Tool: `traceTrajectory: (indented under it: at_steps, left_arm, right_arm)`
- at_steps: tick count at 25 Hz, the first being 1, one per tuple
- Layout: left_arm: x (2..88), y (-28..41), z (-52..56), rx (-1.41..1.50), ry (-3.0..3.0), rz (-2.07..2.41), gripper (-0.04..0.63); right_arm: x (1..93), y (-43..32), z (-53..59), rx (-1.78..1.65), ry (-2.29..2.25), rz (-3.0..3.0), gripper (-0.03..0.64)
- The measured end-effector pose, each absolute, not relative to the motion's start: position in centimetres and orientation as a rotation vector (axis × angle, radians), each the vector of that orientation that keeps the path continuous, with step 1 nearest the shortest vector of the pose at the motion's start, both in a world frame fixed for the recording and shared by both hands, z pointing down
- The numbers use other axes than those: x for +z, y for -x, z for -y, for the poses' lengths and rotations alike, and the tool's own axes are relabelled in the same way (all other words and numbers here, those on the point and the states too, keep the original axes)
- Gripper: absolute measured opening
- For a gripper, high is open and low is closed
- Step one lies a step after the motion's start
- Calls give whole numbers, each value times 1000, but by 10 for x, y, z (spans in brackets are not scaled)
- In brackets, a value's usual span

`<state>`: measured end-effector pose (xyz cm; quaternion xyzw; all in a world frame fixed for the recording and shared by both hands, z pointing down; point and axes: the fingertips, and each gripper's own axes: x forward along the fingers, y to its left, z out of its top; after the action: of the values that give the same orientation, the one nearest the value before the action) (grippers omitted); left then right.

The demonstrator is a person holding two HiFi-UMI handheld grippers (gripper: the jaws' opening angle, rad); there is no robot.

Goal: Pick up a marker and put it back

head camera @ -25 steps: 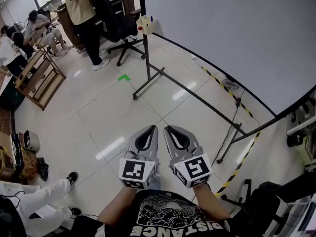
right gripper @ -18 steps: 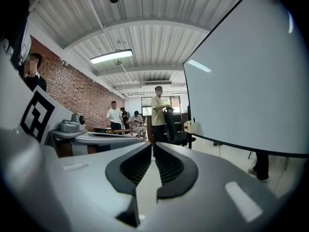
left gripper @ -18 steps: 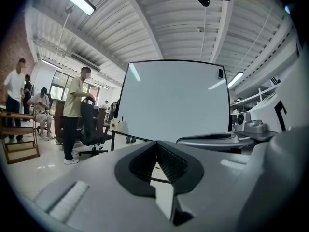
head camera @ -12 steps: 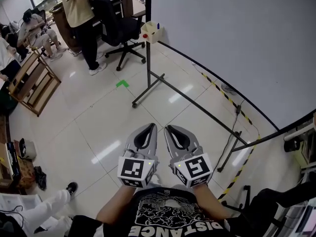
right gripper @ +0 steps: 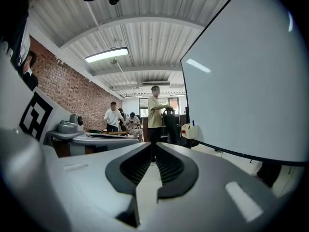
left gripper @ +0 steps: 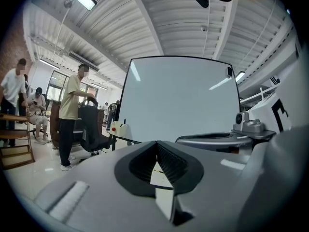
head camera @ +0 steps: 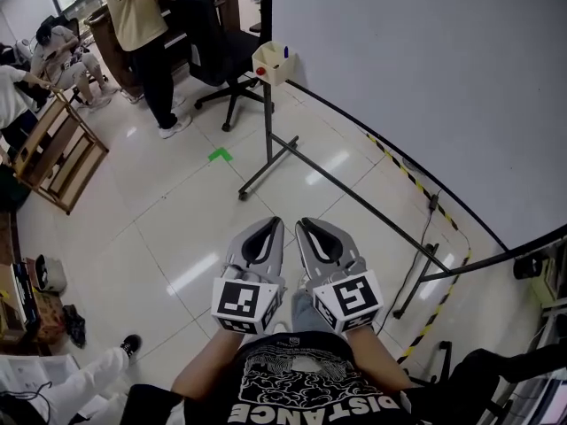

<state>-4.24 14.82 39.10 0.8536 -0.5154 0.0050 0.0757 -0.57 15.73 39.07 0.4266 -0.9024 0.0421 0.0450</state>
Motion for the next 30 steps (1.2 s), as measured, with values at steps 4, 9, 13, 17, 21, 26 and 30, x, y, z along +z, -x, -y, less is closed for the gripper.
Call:
traceTrajectory:
  at_steps: [4,9,13,17,21,26,30]
  left_arm:
    - [391,44,-109,3,-2560,1592,6]
    - [385,38,-49,1,-2548,1626,6]
    - [382,31,-4,2,-2517,1654,6]
    - [385,20,42,14,-2501,1673,6]
    - [385,15,83,22,-2476,1710,6]
    - [386,17,114,16,-2444,1744,6]
    - [383,24,130,-8,-2416,1779,6]
  right_arm:
    - [390,5,-118,121,-1291,2779,5]
    - [383,-2,-58,103,-1261,2800,5]
    - [378,-6,-11,100,-1214,2821,5]
    - [376,-15,36,101,-1186,2833,5]
    - [377,-21,78,113,-1147,2856,5]
    - [378,-16,110,110,-1096,2872,5]
    - [378,-7,129,99,-1052,2882,6]
